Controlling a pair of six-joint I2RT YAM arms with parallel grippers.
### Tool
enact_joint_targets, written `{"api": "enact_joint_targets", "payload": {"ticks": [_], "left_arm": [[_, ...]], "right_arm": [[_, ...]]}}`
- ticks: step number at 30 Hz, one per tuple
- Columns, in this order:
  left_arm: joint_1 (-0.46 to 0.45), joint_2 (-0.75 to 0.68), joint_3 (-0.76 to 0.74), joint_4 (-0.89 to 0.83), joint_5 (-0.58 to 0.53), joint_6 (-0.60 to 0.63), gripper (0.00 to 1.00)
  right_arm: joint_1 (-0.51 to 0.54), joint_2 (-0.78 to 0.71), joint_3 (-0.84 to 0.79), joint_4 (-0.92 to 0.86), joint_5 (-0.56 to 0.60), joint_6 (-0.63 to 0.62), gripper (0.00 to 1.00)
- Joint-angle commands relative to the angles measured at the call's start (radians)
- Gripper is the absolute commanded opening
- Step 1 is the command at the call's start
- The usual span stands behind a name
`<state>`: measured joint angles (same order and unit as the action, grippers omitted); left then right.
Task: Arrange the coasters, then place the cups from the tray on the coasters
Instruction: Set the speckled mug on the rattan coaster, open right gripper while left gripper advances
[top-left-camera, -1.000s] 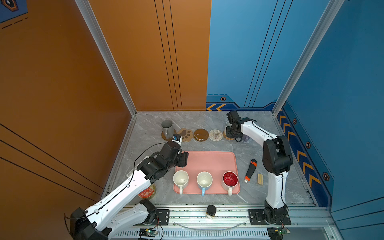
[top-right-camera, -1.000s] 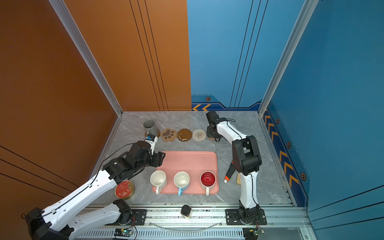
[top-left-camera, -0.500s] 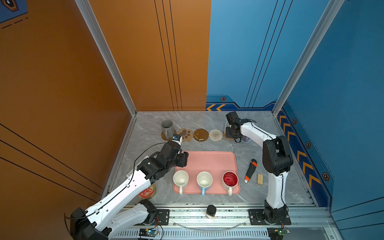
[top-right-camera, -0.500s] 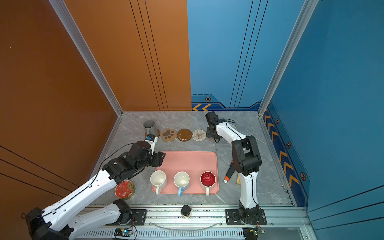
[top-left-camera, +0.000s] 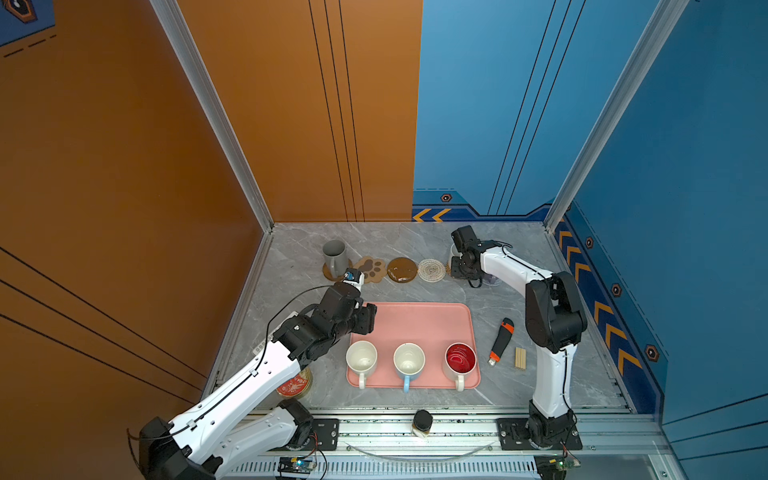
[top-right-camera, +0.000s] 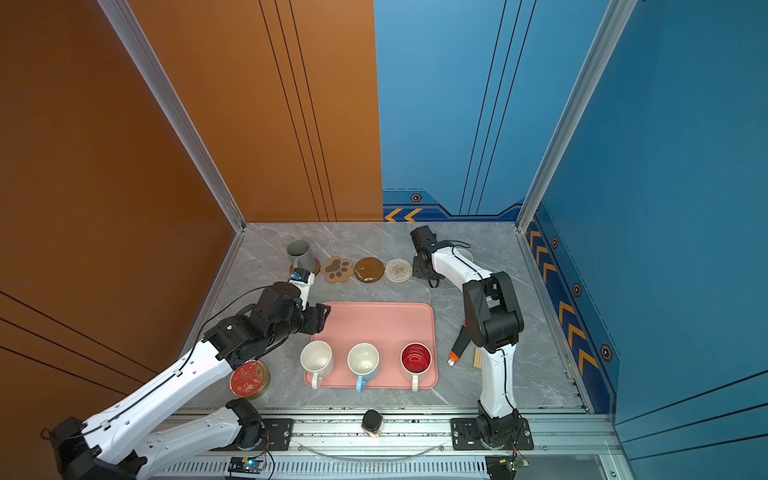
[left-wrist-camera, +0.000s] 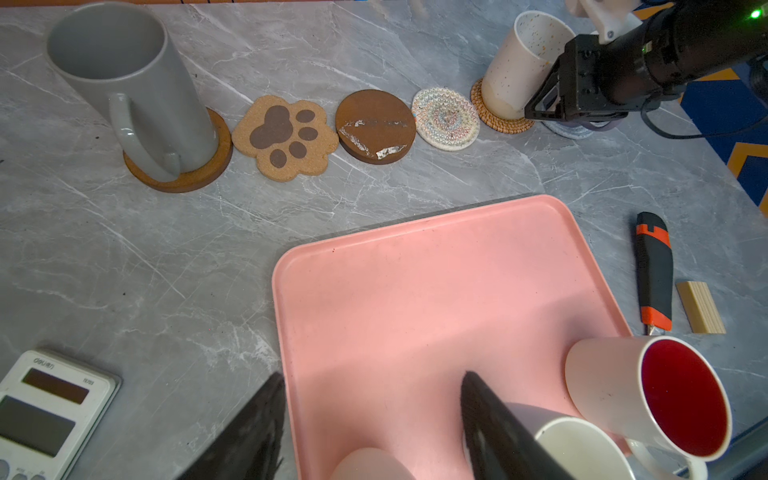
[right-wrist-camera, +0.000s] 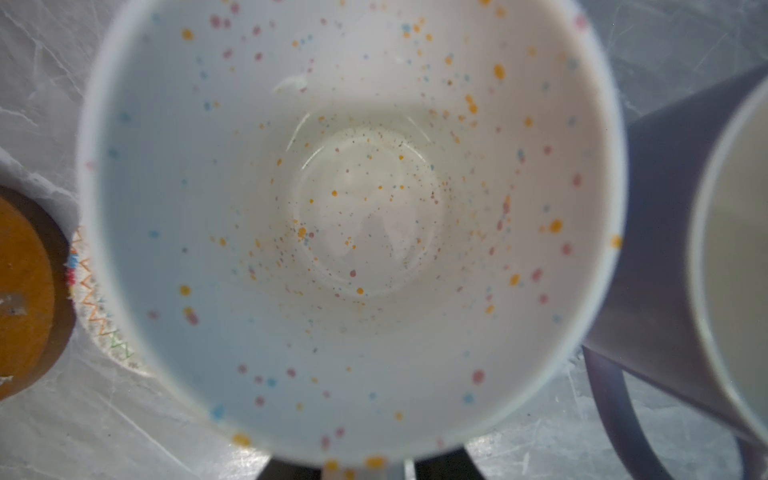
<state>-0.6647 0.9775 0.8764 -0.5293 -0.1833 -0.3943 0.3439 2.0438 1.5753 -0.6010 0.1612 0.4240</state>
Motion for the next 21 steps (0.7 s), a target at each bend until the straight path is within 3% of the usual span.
{"api": "enact_joint_targets", "payload": {"ticks": [1,12,21], "left_arm": [[-0.013,-0.027,-0.006,-0.021,-0.013,-0.014,0.68],[-0.016,-0.070,-0.022,-0.034,-0.015,-0.020,0.68],[-0.029,-0.131,-0.017,-0.105,-0.005,-0.031,0.68]], "right_arm": [[0.007,-0.071,-0.017,-0.013,0.026,0.010,0.36],[0.024,-0.171,-0.061,-0.018,0.048,0.018,0.59],[0.071,-0.305,-0.155,-0.025,0.082,0.047,0.68]]}}
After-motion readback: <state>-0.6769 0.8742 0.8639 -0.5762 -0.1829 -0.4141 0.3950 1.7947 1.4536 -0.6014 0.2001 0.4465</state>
